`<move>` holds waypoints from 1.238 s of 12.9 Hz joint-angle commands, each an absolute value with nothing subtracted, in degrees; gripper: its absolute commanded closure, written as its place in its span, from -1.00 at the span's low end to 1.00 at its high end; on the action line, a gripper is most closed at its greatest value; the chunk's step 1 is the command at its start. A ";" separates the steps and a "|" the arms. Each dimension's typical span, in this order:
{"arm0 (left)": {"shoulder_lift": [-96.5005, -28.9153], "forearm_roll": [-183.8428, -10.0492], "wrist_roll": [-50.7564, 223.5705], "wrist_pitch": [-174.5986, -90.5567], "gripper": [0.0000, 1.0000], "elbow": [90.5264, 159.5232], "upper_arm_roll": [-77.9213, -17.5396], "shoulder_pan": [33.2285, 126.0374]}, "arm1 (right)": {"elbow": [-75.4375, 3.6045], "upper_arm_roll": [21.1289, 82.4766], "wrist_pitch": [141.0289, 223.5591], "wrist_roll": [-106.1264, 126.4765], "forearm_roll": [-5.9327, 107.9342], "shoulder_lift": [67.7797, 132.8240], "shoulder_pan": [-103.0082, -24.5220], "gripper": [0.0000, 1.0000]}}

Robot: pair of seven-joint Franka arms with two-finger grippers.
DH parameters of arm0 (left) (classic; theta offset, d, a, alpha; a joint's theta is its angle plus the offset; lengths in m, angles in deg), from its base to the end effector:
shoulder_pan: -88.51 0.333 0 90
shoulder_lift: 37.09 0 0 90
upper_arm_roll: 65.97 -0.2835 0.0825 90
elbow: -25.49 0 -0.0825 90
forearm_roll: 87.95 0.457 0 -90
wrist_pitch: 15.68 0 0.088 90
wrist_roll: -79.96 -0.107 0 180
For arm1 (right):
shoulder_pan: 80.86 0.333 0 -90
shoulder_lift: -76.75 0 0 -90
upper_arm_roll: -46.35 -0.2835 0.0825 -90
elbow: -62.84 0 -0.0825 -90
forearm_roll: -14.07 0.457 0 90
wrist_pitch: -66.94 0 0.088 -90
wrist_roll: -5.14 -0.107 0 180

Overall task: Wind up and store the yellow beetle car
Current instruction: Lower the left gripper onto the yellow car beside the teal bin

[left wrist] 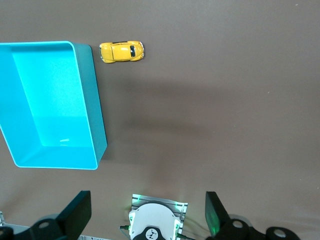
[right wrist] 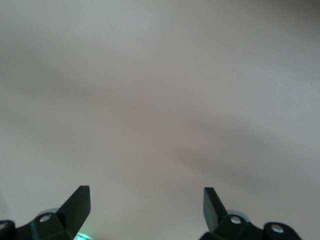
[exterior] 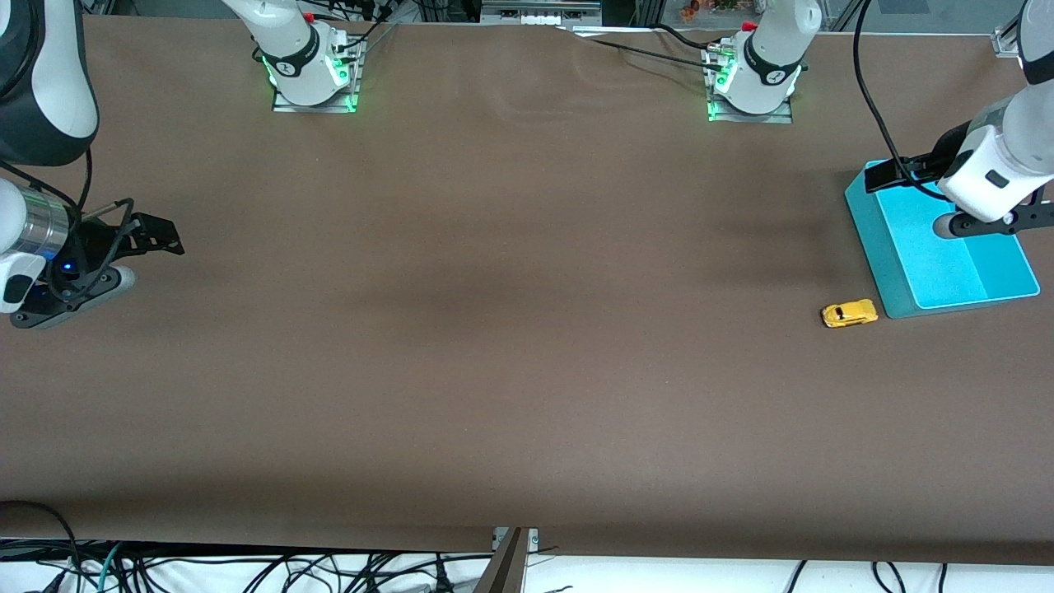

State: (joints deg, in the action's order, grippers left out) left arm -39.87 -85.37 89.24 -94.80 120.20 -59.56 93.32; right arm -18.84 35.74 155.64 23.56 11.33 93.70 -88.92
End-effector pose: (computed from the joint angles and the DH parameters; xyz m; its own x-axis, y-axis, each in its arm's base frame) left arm 0.6097 -0.0105 0.5054 0.9420 0.1417 -0.3043 0.1199 -0.9888 -0.0895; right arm 0.6934 0.0125 0.4755 0.9207 0.3574 -0.1569 0.3525 -0.9339 -0.0590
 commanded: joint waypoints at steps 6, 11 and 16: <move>-39.62 -84.79 73.45 -134.64 -1.00 148.78 -63.77 96.59 | -17.58 32.02 155.35 11.65 6.35 90.38 -89.21 -1.00; -51.92 -84.09 43.28 -145.91 -0.99 149.85 -64.12 100.01 | -18.19 34.22 156.49 12.53 5.98 86.95 -89.21 -1.00; -58.00 -85.40 11.89 -154.63 -0.97 148.80 -66.32 103.62 | -22.15 37.92 155.27 11.65 6.24 83.17 -88.95 -1.00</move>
